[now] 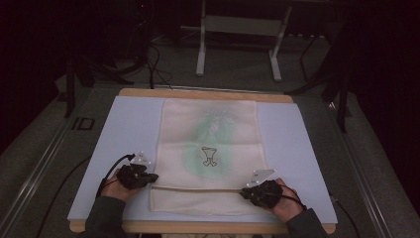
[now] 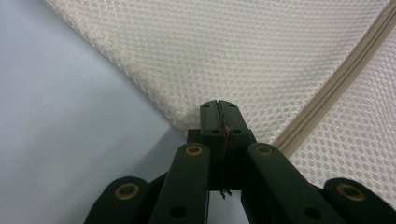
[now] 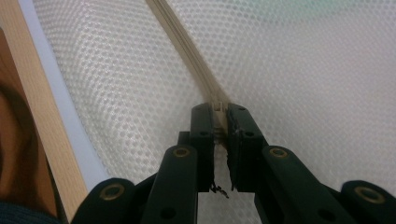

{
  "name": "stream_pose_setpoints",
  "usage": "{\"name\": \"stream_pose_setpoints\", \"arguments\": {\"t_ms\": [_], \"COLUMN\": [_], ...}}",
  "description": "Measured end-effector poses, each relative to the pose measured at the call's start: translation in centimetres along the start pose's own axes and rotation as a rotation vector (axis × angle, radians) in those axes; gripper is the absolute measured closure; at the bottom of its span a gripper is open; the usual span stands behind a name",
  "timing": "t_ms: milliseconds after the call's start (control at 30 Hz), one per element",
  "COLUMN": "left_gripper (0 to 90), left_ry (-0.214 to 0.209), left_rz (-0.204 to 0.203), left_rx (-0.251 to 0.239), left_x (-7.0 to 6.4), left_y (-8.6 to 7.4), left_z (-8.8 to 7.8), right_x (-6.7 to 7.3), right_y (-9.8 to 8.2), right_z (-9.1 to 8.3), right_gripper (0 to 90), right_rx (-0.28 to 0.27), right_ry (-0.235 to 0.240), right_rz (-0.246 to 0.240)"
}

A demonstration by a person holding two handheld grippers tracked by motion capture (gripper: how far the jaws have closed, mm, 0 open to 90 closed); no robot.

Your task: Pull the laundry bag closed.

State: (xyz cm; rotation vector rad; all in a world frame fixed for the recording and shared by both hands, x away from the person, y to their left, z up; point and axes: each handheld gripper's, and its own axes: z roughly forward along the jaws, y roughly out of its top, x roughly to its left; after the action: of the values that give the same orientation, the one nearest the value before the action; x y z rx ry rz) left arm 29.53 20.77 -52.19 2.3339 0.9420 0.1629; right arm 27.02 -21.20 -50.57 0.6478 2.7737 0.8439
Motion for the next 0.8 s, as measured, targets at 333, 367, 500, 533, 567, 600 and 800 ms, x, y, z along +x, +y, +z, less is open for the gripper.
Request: {"name": "stream_pose_setpoints", "arguments": {"t_ms": [333, 367, 500, 533, 567, 600, 800], "left_gripper": [89.9, 89.9, 89.9, 89.9, 89.9, 89.9, 89.9], "left_ry": [0.005, 0.005, 0.003, 0.003, 0.004, 0.003, 0.003], "left_rz": [0.000, 0.001, 0.001, 0.001, 0.001, 0.001, 0.001], "left_rx": [0.000, 0.000, -0.001, -0.001, -0.001, -0.001, 0.000], "left_x": [0.0, 0.0, 0.0, 0.0, 0.0, 0.0, 0.0], "left_y": [0.0, 0.0, 0.0, 0.0, 0.0, 0.0, 0.0], "left_z": [0.0, 0.0, 0.0, 0.0, 0.0, 0.0, 0.0], "right_x": [-0.5, -0.5, -0.7, -0.7, -0.8, -0.8, -1.3], "right_y": [-0.7, -0.8, -1.0, -1.1, -1.2, -1.3, -1.9], "right_z": [-0.7, -0.7, -0.8, -0.8, -0.9, -1.0, -1.5], "right_gripper": [82.2, 82.2, 82.2, 82.2, 82.2, 82.2, 82.2], "right_rx": [-0.005, -0.006, -0.006, -0.002, -0.003, -0.004, -0.005], "right_ry": [0.000, 0.004, 0.005, 0.000, 0.000, -0.001, -0.008], "right_rz": [0.023, 0.028, 0.033, 0.030, 0.033, 0.038, 0.052]}}
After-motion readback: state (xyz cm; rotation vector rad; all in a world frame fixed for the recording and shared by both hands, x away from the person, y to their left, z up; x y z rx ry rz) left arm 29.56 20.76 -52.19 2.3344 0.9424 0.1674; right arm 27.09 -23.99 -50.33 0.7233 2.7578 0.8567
